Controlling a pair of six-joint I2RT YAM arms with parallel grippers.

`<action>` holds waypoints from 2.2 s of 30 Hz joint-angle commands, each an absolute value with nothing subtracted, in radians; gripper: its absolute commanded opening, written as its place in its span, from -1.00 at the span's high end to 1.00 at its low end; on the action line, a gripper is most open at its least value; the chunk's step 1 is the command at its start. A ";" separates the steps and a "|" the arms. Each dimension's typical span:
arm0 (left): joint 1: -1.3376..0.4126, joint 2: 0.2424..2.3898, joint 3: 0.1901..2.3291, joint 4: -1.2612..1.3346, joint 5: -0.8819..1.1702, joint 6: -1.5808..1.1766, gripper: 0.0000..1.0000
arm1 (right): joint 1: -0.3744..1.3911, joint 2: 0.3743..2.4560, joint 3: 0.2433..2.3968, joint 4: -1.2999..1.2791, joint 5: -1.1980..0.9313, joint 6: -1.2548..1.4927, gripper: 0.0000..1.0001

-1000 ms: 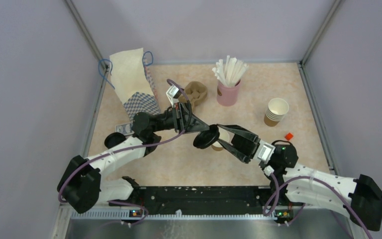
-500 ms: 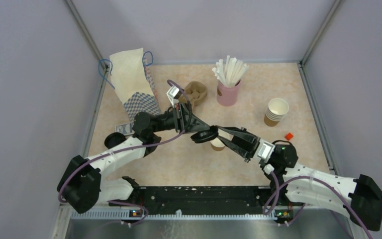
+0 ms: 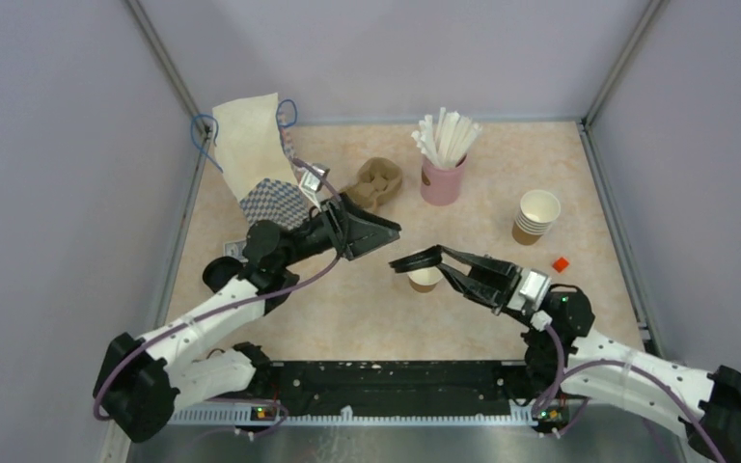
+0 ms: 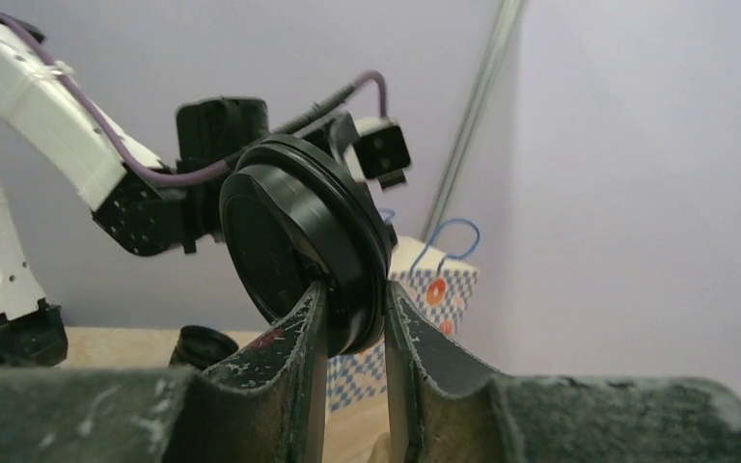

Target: Pack the takeout coffee

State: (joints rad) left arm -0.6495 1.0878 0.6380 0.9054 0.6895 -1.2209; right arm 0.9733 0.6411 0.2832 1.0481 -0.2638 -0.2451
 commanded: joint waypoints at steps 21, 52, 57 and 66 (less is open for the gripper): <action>-0.712 1.129 0.852 -0.051 0.270 -0.342 -0.32 | 0.968 0.688 0.706 -0.461 0.369 0.478 1.00; -0.729 1.294 0.817 0.083 0.359 -0.360 -0.19 | 0.531 1.192 0.936 -0.556 -0.241 0.496 1.00; -0.733 1.344 0.836 0.113 0.363 -0.382 -0.13 | 0.529 1.225 0.940 -0.578 -0.237 0.487 1.00; -0.736 1.432 0.865 0.107 0.379 -0.369 -0.11 | 0.522 1.252 0.948 -0.588 -0.236 0.480 0.85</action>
